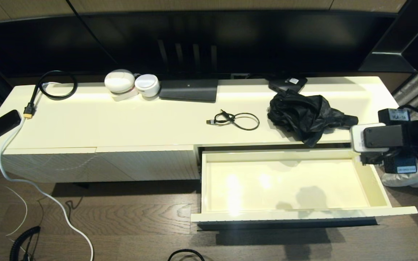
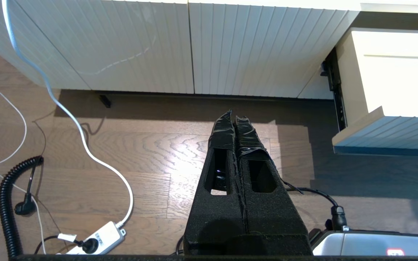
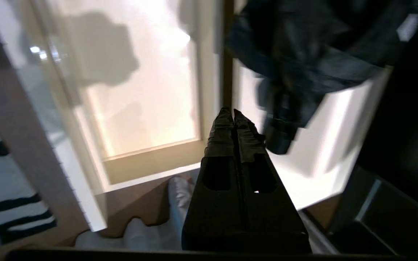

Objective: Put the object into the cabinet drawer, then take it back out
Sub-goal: Put the umbrella in the drawer

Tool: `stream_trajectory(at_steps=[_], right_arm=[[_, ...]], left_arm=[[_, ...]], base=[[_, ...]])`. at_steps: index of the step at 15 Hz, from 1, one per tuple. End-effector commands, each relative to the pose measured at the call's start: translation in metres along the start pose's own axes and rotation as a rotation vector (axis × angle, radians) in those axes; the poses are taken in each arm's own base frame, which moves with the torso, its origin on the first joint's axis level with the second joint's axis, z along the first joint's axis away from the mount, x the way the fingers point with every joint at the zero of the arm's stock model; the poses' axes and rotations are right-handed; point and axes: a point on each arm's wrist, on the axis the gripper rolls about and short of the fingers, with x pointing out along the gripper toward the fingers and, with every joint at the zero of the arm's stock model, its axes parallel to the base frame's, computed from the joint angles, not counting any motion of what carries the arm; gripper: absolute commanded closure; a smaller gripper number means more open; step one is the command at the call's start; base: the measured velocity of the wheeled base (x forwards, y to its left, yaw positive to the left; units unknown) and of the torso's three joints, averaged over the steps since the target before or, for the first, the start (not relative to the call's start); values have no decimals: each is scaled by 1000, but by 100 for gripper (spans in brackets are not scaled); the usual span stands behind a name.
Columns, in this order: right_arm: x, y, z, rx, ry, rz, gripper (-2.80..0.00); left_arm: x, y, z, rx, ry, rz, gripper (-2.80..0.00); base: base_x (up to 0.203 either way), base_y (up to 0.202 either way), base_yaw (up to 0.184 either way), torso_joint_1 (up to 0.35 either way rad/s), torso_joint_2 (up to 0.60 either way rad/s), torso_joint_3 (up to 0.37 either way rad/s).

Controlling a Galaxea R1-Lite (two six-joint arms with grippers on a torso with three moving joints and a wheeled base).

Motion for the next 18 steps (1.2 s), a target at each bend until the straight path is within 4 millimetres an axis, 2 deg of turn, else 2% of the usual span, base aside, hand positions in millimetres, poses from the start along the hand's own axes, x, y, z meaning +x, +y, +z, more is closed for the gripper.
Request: stream_trajectory(at_steps=[1, 4, 11, 15, 18], right_arm=[[-16, -4, 1, -6, -21, -121, -280], [-3, -2, 2, -6, -38, -223, -280], [60, -4, 2, 3, -7, -220, -280], [102, -26, 7, 4, -10, -259, -280], [121, -43, 8, 5, -8, -283, -280]], left_arm=[[0, 0, 0, -1, 0, 0, 0], [0, 0, 0, -1, 0, 1, 0], [0, 0, 0, -1, 0, 1, 0], [0, 0, 0, -1, 1, 2, 0], [0, 0, 0, -1, 1, 2, 0]], base=[[0, 0, 0, 0, 0, 0], [0, 0, 0, 0, 0, 0], [0, 0, 0, 0, 0, 0], [0, 0, 0, 0, 0, 0], [0, 0, 0, 0, 0, 0]])
